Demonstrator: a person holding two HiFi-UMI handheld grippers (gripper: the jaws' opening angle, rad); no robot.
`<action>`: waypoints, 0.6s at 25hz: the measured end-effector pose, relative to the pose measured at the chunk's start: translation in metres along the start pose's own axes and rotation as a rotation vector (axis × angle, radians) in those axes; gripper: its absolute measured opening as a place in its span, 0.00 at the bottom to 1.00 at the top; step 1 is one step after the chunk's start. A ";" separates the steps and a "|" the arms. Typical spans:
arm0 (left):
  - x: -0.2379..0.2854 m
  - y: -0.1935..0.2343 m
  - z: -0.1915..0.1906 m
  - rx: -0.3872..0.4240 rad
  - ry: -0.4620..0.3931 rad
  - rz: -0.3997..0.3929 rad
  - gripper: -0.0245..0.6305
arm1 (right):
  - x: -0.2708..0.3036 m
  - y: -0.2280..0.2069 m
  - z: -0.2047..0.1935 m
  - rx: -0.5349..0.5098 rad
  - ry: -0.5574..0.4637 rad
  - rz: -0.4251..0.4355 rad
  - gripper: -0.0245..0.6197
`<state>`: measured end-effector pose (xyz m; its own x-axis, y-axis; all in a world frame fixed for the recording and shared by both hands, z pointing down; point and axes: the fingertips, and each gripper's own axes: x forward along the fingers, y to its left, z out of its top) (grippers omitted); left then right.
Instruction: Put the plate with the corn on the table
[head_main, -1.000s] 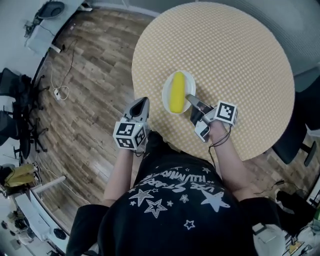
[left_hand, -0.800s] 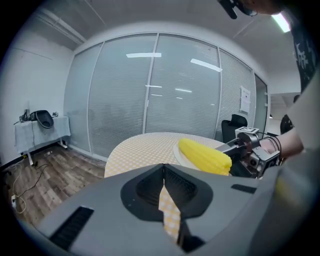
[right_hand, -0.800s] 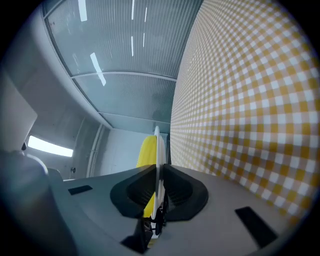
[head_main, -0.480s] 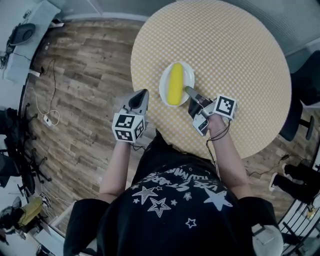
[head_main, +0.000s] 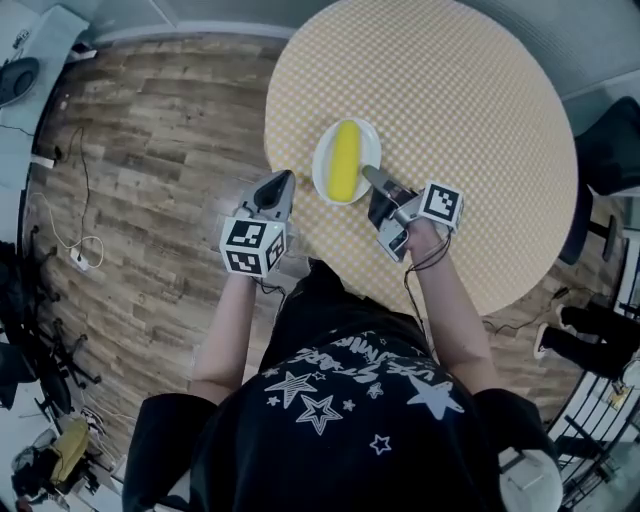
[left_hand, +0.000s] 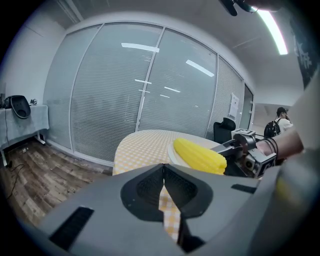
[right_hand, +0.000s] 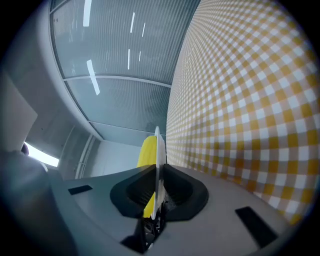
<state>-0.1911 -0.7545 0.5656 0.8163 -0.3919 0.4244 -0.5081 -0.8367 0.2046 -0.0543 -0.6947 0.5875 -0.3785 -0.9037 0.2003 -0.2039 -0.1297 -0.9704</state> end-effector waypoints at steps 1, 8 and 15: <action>0.000 0.000 -0.001 0.001 0.002 -0.005 0.05 | 0.001 -0.002 -0.001 0.007 -0.003 -0.001 0.10; 0.006 -0.001 0.002 -0.002 0.006 -0.027 0.05 | 0.013 -0.015 0.005 0.047 -0.019 -0.028 0.10; 0.016 0.001 0.005 0.003 0.027 -0.054 0.05 | 0.027 -0.020 0.013 0.030 -0.010 -0.069 0.10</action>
<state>-0.1776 -0.7637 0.5679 0.8348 -0.3355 0.4365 -0.4624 -0.8575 0.2253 -0.0490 -0.7213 0.6104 -0.3550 -0.8963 0.2658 -0.2022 -0.2040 -0.9579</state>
